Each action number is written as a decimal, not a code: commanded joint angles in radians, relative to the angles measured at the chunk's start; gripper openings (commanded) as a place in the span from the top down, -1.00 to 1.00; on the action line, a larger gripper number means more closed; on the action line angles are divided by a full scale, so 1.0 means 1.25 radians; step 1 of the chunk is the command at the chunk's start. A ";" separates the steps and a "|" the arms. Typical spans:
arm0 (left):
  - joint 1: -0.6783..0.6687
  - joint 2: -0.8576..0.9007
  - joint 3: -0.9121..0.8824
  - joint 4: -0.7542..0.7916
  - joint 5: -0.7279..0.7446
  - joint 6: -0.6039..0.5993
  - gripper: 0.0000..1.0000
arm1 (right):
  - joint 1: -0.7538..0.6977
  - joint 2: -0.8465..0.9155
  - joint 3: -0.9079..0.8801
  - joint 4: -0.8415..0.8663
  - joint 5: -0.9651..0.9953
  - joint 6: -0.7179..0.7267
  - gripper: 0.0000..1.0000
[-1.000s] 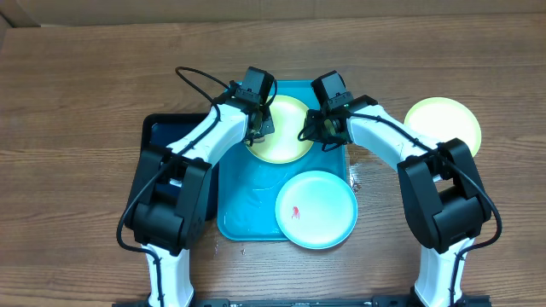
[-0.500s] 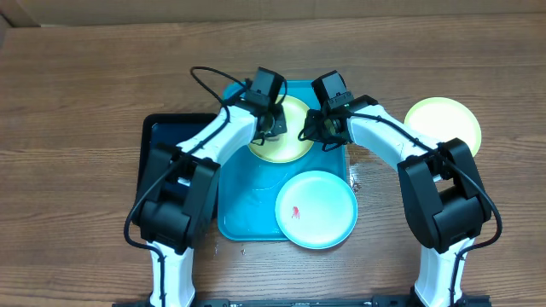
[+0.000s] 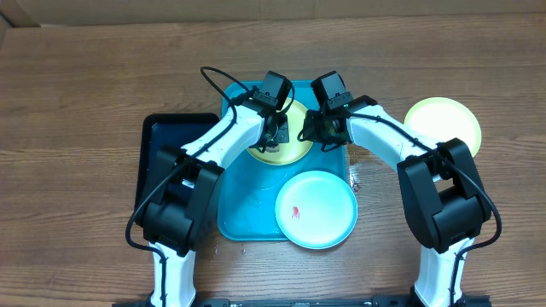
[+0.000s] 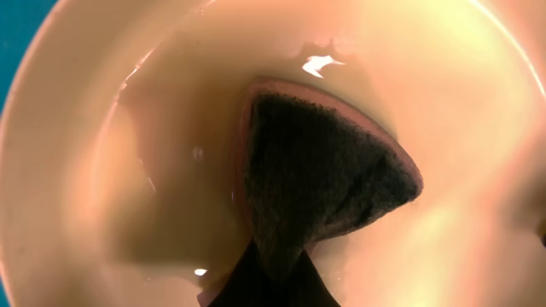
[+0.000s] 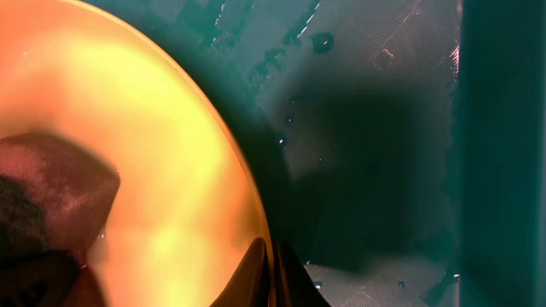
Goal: Clean dirty plates on tray and stack at the side
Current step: 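Scrub the yellow plate with the sponge in the left gripper, then return the sponge to the black tray with the left gripper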
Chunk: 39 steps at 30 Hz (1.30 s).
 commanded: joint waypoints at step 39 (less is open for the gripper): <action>0.112 -0.251 0.204 -0.280 -0.243 0.054 0.92 | -0.002 0.014 0.007 -0.024 0.027 -0.002 0.92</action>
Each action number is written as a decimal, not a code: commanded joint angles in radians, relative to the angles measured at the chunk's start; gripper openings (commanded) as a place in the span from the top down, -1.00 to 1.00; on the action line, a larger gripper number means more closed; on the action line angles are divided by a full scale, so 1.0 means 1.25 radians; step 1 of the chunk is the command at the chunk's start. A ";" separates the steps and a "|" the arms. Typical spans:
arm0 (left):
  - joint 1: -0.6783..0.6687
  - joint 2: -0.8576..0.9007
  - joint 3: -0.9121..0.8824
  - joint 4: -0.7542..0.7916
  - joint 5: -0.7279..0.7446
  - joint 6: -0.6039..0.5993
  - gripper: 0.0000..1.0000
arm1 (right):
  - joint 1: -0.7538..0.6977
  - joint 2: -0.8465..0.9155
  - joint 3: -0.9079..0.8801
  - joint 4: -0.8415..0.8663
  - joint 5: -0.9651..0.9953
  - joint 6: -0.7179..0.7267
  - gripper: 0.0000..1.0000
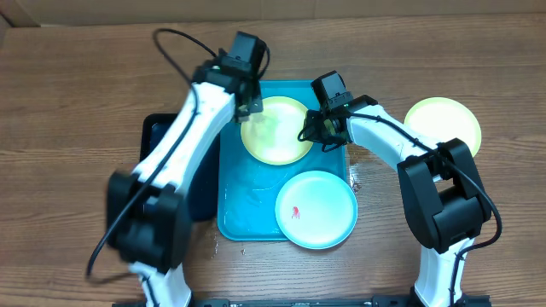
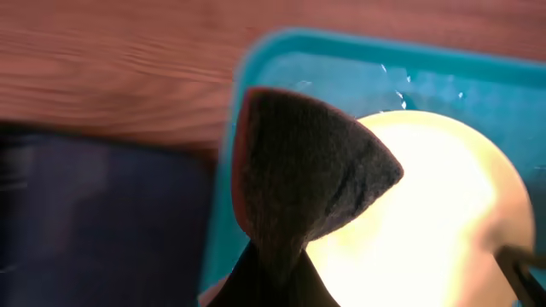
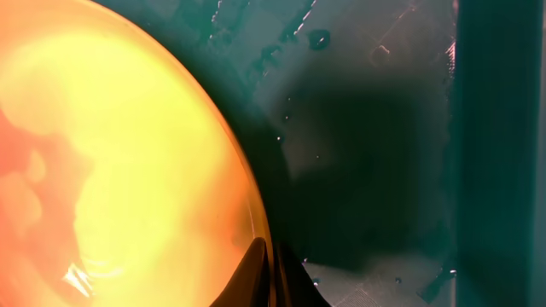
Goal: Clean dirty plates on tray and stack at the side
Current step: 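Return the sponge to the black tray with the left gripper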
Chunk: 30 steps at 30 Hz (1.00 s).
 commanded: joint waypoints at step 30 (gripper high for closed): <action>0.256 -0.289 -0.608 0.244 0.130 0.036 0.64 | -0.002 0.014 0.006 -0.042 0.020 -0.003 0.92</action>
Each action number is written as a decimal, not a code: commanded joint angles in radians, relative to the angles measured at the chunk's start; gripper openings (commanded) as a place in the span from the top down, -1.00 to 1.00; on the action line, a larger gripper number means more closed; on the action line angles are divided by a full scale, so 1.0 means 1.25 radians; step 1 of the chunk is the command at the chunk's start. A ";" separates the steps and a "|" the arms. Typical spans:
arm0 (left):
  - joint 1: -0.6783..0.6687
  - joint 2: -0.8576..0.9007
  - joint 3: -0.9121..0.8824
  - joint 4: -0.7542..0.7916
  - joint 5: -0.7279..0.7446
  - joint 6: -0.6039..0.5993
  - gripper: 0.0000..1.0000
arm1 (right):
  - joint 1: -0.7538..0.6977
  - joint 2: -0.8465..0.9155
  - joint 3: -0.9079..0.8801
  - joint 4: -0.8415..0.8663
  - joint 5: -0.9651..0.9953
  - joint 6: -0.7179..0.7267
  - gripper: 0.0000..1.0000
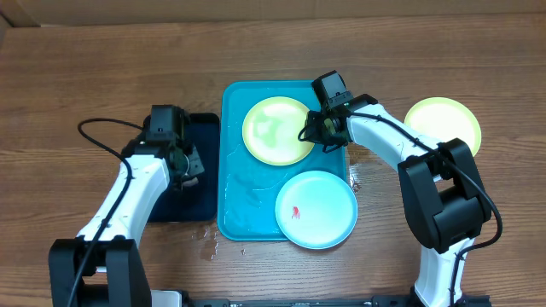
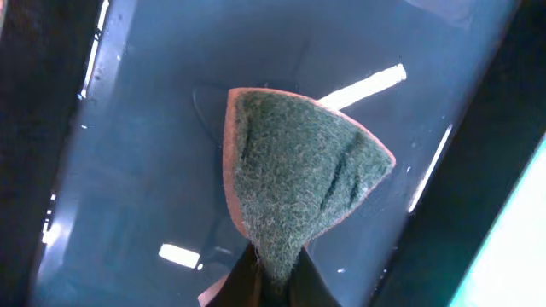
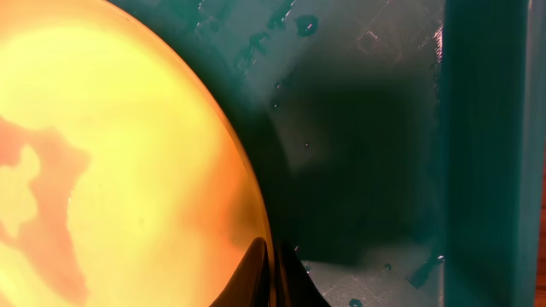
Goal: Clean dirty plates on tray and stack at the side
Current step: 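Return the sponge to the black tray with the left gripper, then lift the yellow plate upright with the right gripper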
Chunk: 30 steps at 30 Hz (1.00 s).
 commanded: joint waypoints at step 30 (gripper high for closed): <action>0.005 -0.277 0.175 -0.062 0.166 0.067 -0.99 | 0.002 -0.165 0.260 -0.376 0.507 -0.093 0.92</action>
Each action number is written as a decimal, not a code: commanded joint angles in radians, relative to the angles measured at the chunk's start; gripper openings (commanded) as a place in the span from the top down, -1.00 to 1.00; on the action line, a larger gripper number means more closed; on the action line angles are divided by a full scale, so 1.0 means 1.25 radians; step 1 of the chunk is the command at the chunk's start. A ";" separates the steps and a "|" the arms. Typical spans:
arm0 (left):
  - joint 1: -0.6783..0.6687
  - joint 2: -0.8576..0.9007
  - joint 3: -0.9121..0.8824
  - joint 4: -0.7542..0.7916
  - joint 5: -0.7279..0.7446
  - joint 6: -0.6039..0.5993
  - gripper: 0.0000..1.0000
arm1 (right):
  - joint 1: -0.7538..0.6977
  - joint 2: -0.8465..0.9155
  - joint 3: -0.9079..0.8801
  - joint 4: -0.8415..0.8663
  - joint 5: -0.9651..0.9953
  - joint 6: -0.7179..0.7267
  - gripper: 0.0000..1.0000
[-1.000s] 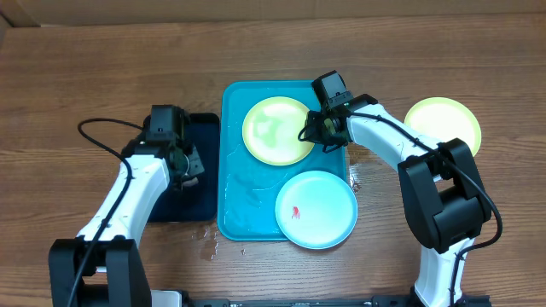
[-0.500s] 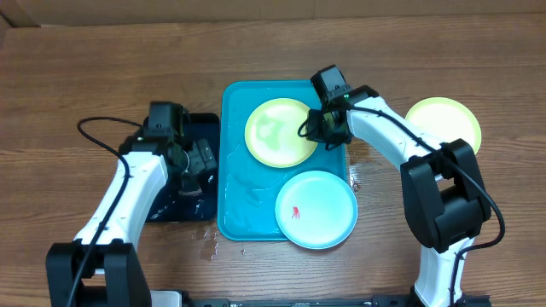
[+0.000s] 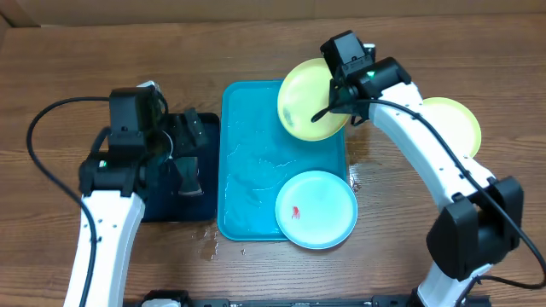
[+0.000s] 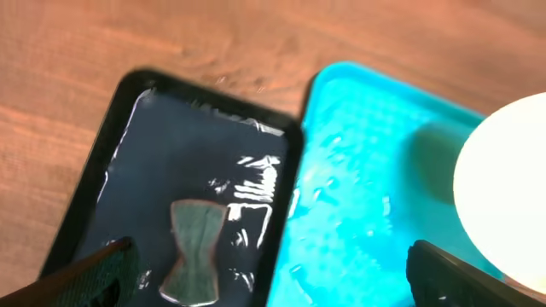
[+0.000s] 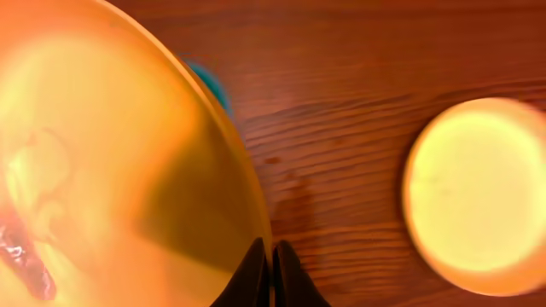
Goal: Clean dirty plates on tray and stack at the side
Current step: 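Lift the yellow plate upright with the right gripper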
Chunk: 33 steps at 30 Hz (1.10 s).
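My right gripper [image 3: 330, 106] is shut on the rim of a yellow-green plate [image 3: 309, 101], which hangs tilted in the air over the far right corner of the teal tray [image 3: 256, 170]. In the right wrist view the held plate [image 5: 111, 170] fills the left side, wet streaks on it. A light blue plate [image 3: 316, 209] with a red stain lies at the tray's near right. My left gripper [image 4: 273, 290] is open and empty above the black tray [image 4: 145, 170]. The green sponge [image 4: 194, 250] lies in that tray.
A second yellow-green plate [image 3: 452, 124] lies on the wood table to the right of the tray, also in the right wrist view [image 5: 478, 196]. Water drops sit on the table [image 3: 209, 247] near the teal tray's front left corner.
My left gripper let go of the sponge, which now lies in the black tray, and rose open above it. My right gripper lifted the yellow-green plate off the teal tray, toward the right.
My left gripper pressed the sponge on the yellow-green plate while my right gripper held its rim. Then the sponge was off the plate at the tray's far left, then down in the black tray. Now the sponge lies free and the plate is in the air.
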 commanded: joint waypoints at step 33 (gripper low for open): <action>0.038 -0.023 0.015 0.066 0.160 0.172 -0.99 | 0.275 -0.018 -0.083 0.087 0.687 -0.086 0.92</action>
